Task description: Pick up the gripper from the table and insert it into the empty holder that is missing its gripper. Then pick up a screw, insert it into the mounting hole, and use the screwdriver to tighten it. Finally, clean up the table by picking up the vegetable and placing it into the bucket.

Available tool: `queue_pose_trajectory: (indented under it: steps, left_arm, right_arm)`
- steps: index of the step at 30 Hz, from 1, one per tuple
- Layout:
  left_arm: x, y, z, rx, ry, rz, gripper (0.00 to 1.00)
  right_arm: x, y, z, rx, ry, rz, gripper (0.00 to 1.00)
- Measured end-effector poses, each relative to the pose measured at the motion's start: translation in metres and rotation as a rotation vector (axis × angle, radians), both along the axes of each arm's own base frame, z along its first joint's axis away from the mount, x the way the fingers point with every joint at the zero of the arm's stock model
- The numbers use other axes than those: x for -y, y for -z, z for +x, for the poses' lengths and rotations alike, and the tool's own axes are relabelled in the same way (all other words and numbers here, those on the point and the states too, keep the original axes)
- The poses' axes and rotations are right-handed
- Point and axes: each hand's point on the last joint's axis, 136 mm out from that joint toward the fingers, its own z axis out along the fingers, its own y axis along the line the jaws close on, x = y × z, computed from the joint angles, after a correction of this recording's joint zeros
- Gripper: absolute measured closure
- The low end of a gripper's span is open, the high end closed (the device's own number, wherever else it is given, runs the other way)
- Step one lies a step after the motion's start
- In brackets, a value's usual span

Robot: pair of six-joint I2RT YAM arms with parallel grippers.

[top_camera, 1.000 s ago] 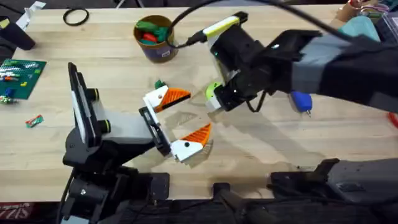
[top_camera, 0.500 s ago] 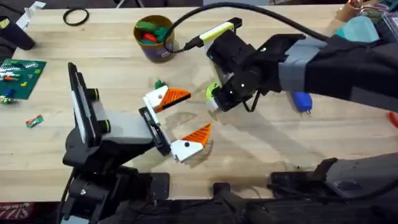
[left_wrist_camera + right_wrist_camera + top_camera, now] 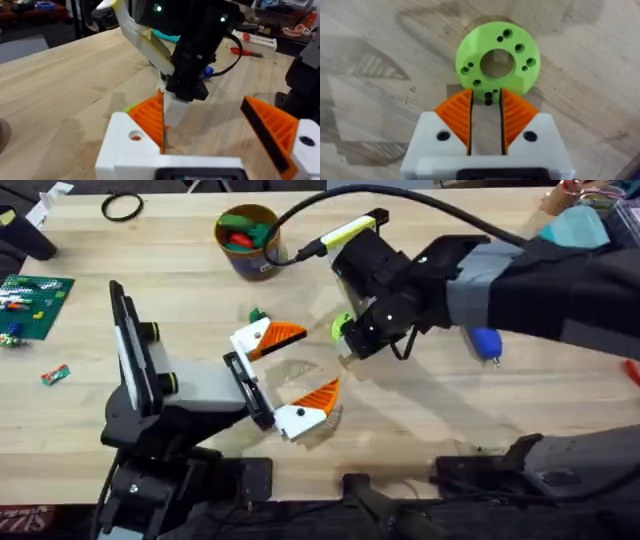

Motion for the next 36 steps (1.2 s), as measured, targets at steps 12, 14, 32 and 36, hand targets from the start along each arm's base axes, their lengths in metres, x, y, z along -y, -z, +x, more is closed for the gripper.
queue_pose_trajectory:
  steps: [12, 14, 32, 36]
  left_arm:
    - [0.0, 0.0, 0.0, 0.0, 0.0, 0.0, 0.017]
    - [0.0, 0.0, 0.0, 0.0, 0.0, 0.0, 0.018]
    - [0.0, 0.0, 0.0, 0.0, 0.0, 0.0, 0.018]
    - [0.0, 0.0, 0.0, 0.0, 0.0, 0.0, 0.018]
  right_arm:
    - [0.005, 0.002, -0.004, -0.013, -0.013, -0.026, 0.895]
    - [0.005, 0.002, -0.004, -0.012, -0.017, -0.027, 0.995]
    - [0.004, -0.037, -0.003, 0.011, -0.051, -0.018, 0.998]
    - [0.0, -0.064, 0.001, 0.055, -0.053, 0.02, 0.998]
